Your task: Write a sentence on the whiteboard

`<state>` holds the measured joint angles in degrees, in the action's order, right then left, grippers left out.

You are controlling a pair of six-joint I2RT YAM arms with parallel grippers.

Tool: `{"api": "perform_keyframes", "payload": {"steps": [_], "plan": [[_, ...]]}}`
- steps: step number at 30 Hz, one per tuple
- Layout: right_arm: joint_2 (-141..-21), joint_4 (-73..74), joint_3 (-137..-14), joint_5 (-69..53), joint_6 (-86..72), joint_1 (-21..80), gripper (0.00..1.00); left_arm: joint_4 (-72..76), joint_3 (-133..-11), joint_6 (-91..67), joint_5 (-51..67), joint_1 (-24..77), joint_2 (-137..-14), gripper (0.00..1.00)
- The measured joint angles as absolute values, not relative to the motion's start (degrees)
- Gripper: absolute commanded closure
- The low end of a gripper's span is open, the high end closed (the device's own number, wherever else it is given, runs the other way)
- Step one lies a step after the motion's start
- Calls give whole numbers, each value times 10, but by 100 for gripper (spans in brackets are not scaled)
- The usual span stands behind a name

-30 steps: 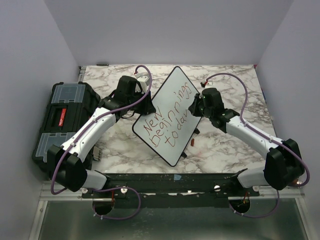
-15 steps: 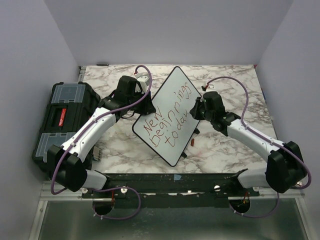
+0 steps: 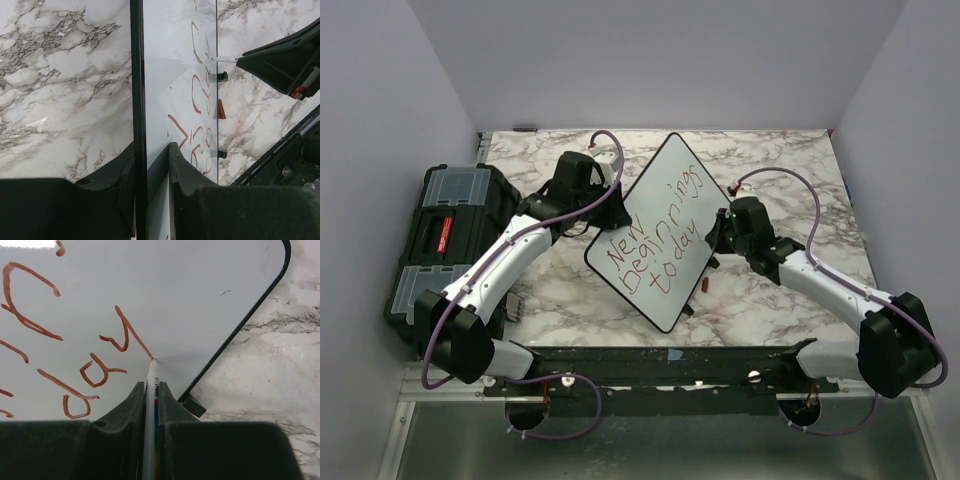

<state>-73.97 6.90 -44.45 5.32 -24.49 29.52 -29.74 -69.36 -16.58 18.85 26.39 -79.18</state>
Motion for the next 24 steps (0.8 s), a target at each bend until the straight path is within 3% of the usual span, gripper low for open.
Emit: {"api": "perform_keyframes", "payload": {"steps": [24], "plan": [[-699, 75, -398, 2, -279, 291, 99, -297, -693, -166, 185, 267, -789, 100]]}}
